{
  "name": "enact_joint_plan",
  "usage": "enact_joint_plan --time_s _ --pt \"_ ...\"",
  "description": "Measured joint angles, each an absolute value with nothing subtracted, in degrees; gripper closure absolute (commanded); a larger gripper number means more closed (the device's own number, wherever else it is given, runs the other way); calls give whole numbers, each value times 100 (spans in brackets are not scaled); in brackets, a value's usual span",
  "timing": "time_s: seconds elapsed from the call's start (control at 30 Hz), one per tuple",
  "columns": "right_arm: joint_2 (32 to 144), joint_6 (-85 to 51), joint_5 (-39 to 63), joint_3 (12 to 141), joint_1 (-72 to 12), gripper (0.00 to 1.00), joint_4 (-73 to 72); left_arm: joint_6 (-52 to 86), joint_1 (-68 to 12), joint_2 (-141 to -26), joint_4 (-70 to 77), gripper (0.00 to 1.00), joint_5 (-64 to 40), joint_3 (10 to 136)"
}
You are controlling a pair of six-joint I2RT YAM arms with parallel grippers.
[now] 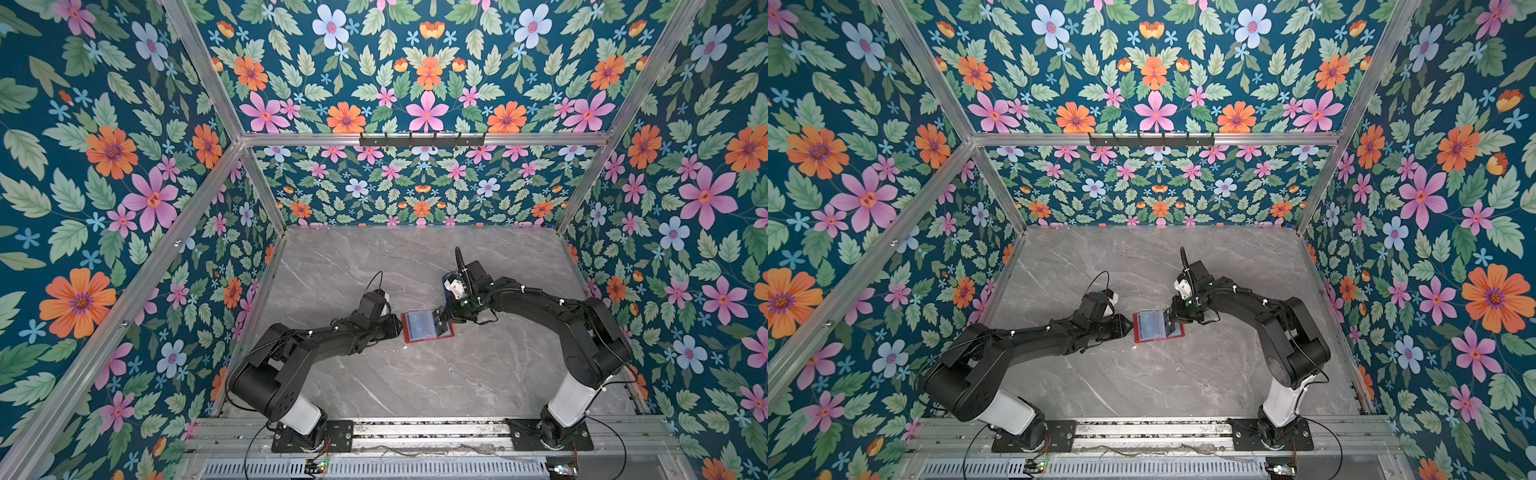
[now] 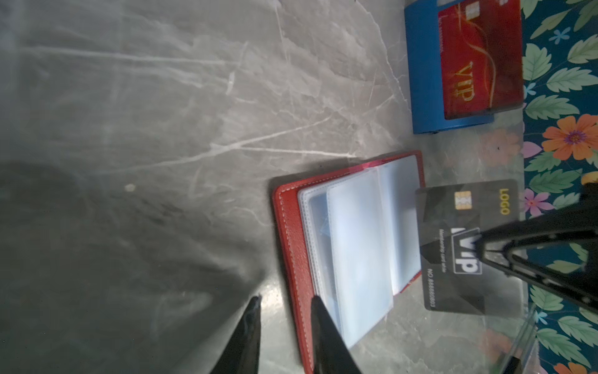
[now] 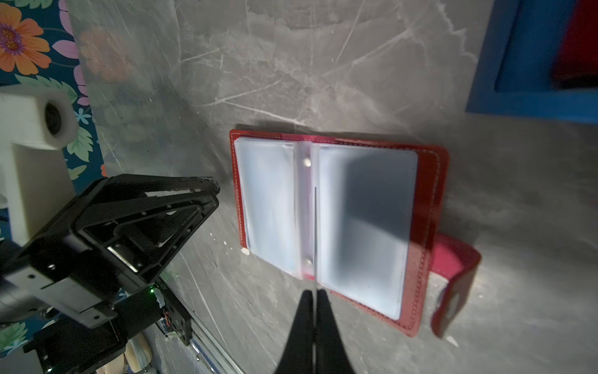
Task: Insert credit cards into a card holder
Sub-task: Insert the credit card into the card slot.
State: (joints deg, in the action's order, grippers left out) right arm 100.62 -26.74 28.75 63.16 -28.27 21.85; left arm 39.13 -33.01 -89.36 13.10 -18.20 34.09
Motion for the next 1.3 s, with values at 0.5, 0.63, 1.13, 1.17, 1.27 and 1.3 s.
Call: enact_joint_plan --time_s 0.5,0.63,1.13,1.17,1.27,1.3 --pt "10436 -2705 3109 6554 -2853 100 2082 4056 -3301 -9317 1763 78 -2126 3424" --pt "10503 -2707 3129 6591 -2853 100 2080 4071 -3301 -9351 1820 79 -2147 3428" --pt "10720 -2722 3291 6630 -2847 100 1951 4062 -3299 -9494 1868 81 -2231 3516" --pt "10726 -2722 3304 6630 -2847 100 1929 4060 -3299 -9509 1883 81 -2233 3522" --pt "10748 -2720 3354 6626 -2849 100 1861 4049 -3299 -9542 1918 81 -2233 3544" --pt "10753 -2720 3371 6622 -2849 100 1848 4049 -3299 -9553 1922 81 -2233 3551"
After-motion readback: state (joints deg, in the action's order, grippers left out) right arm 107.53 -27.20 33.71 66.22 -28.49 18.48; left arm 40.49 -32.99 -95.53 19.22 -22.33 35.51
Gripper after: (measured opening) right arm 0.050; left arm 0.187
